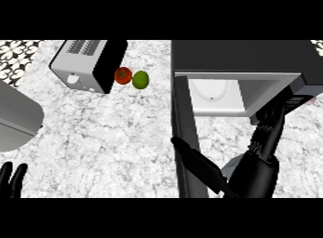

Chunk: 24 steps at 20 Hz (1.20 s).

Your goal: Pick up the milk, place it into the microwave and close the microwave

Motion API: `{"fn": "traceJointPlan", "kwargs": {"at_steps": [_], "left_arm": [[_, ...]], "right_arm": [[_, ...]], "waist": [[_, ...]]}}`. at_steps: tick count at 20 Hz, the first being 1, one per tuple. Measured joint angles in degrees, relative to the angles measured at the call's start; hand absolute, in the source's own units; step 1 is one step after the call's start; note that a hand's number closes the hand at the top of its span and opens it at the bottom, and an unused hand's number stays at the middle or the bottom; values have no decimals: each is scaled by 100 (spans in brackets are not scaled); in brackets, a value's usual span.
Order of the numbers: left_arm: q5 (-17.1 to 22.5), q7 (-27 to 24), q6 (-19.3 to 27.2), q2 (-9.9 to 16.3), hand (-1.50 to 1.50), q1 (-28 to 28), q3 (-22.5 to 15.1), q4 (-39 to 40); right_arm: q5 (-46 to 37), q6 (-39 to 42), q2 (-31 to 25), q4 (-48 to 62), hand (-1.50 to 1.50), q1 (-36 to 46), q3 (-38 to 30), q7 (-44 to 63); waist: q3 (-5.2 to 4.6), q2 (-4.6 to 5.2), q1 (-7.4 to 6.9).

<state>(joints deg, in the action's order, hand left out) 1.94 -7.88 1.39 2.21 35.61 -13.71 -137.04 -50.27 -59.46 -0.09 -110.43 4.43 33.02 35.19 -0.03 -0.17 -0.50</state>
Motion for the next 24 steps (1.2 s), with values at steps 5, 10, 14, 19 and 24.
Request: {"fn": "traceJointPlan", "kwargs": {"at_steps": [5, 10, 14, 19, 24], "left_arm": [[50, -280, -90, 11, -150, 194, 29, 105], [56, -554, -179, 32, -150, 446, 8, 158], [121, -801, -292, 86, -150, 691, 32, 201], [101, -839, -313, 88, -150, 829, -67, 117], [119, -976, -336, 91, -150, 988, -78, 67]], "right_arm": [[385, -327, -127, 52, -150, -435, -59, -315], [814, -695, -204, 142, -150, -916, 17, -776], [1322, -1033, -449, 300, -150, -1226, 97, -1288], [2321, -1381, -1017, 326, -150, -1516, 224, -1968], [3204, -1653, -1189, 550, -150, -1674, 504, -2814]], "waist": [[-1, -2, 1], [-3, -8, 1], [3, -9, -1], [13, -2, 14], [20, -5, 18]]}}
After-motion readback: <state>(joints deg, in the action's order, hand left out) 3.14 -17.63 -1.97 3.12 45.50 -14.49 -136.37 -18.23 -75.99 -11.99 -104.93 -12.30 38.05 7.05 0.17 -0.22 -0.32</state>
